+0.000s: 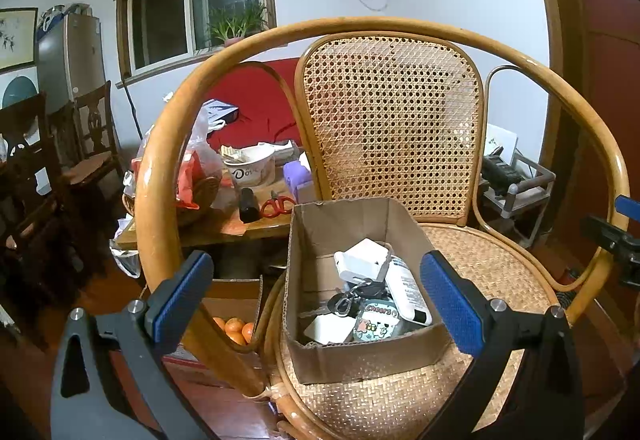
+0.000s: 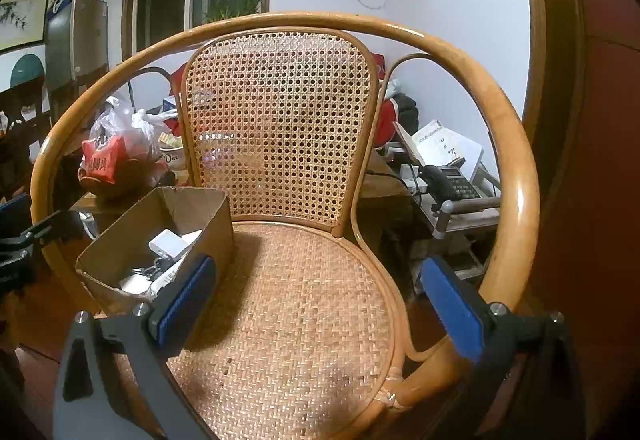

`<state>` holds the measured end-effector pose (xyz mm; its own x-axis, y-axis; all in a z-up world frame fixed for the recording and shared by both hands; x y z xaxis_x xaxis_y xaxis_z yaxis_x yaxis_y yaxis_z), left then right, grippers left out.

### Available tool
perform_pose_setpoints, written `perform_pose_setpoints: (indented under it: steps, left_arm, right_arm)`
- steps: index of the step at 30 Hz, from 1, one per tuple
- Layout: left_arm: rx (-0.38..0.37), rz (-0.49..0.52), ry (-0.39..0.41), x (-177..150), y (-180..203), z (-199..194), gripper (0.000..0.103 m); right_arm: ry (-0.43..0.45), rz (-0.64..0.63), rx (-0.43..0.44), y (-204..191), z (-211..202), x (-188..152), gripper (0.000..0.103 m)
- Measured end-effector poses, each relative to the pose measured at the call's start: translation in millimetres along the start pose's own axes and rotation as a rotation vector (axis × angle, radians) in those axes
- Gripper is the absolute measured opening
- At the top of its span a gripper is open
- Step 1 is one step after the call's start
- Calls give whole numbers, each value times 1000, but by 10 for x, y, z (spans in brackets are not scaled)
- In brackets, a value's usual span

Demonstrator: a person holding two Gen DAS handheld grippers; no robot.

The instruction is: Organize rigid objects

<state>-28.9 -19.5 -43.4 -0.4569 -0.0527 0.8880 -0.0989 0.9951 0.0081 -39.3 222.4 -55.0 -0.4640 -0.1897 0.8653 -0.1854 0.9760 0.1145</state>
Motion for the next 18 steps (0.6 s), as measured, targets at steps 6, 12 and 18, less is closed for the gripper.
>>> perform_pose_setpoints:
  steps: [6,12,18]
  left_arm:
    - [10,20,-8,-16,7,19,102]
    - [17,32,-11,-25,17,33,102]
    - [10,32,-10,-20,18,28,102]
  right_arm:
    - [-15,-31,-8,-22,42,-15,103]
    - [-25,-21,7,-19,56,-25,103]
    - [-25,-30,-10,-6,56,-23,103]
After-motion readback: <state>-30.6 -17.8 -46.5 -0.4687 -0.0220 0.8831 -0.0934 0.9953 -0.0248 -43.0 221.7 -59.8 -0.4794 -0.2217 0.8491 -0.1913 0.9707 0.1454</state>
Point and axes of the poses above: each gripper's, at about its wrist camera, not at the fingertips, and z roughly the way its jaws point, y to its right, x to its top, the point moved 8 cm from there along z, roughly the way its jaws point, and after that the axes turned 6 degrees about -z, right-handed, at the moved point
